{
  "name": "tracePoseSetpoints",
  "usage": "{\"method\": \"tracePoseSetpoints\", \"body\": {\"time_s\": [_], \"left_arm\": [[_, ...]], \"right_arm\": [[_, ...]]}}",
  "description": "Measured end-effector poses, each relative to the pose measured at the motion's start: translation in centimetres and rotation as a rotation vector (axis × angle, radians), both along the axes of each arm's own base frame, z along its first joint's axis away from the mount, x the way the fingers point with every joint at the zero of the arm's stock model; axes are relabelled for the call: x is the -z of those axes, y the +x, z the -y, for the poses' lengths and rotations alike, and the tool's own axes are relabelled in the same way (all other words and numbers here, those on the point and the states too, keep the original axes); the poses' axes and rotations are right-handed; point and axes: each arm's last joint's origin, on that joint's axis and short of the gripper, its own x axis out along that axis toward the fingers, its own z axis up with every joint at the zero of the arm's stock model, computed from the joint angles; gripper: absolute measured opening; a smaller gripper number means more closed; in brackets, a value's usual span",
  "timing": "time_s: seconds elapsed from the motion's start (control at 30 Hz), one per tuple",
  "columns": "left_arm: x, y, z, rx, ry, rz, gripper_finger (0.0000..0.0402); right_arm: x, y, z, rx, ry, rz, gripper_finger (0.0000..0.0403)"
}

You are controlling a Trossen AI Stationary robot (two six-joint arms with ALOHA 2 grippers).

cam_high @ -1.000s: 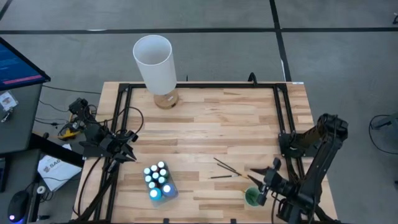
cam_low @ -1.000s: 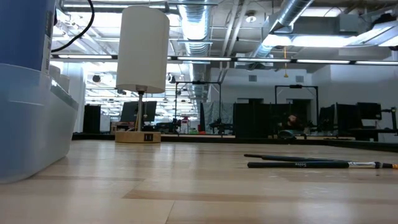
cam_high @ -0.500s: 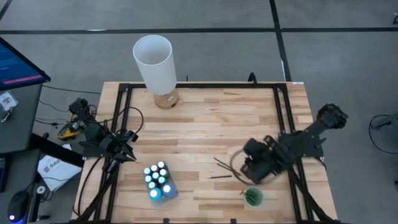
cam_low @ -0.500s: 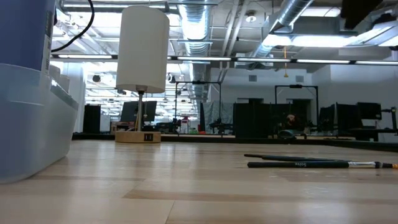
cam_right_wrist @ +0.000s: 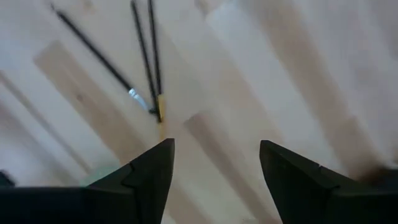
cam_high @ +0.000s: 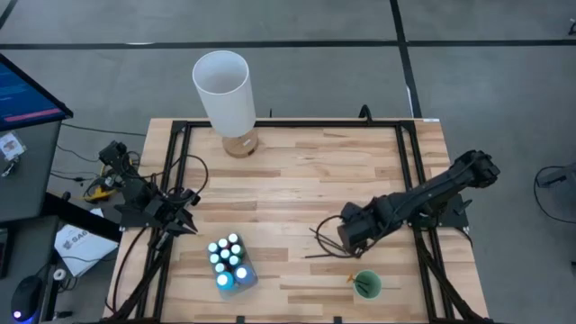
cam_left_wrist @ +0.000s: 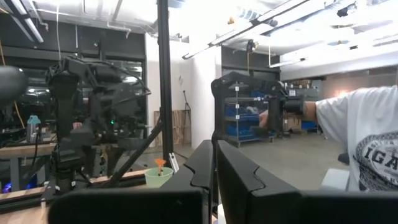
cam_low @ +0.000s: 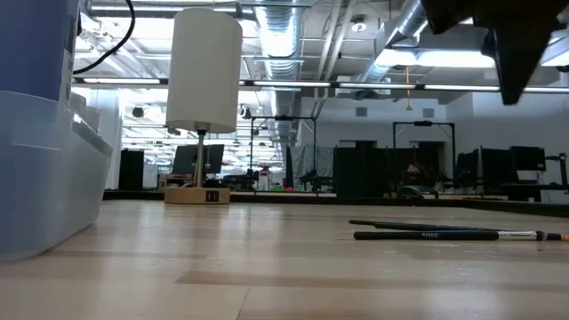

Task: Pick & Place Paint Supplies
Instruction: Put the gold paint brush into the green cup

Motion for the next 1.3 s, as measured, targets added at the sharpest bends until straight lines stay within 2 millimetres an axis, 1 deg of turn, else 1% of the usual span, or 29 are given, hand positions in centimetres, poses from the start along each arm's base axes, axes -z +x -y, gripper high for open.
{"method": "tracePoseSetpoints", "body": {"time_s": [0.2, 0.43, 0.57, 0.67, 0.73, 0.9, 1.03, 1.3], "left_arm": [[0.0, 0.0, 0.0, 0.001, 0.002, -0.002, 0.0008], [0.0, 0.0, 0.0, 0.003, 0.005, -0.003, 0.0008], [0.1, 0.0, 0.1, 0.004, 0.006, -0.005, 0.0008], [0.1, 0.0, 0.1, 0.004, 0.006, -0.004, 0.0008], [0.1, 0.0, 0.1, 0.004, 0.007, -0.005, 0.0008], [0.0, 0.0, 0.1, 0.003, 0.005, -0.004, 0.0008], [0.0, 0.0, 0.0, 0.003, 0.002, -0.001, 0.0008], [0.0, 0.1, 0.1, 0.004, 0.006, -0.004, 0.0008]], "right_arm": [[3.0, 0.1, -1.0, -0.030, 0.105, 0.050, 0.0235], [5.0, -0.3, -1.5, -0.044, 0.124, 0.062, 0.0235], [6.0, -0.3, -1.7, -0.059, 0.106, 0.026, 0.0235], [7.2, -0.2, -2.0, -0.073, 0.103, -0.022, 0.0235], [8.2, -0.1, -2.3, -0.089, 0.114, -0.065, 0.0235], [10.2, -0.1, -2.7, -0.101, 0.173, -0.104, 0.0235], [10.7, -0.1, -2.8, -0.101, 0.179, -0.105, 0.0235], [10.7, -0.1, -2.7, -0.109, 0.153, -0.100, 0.0235]]}}
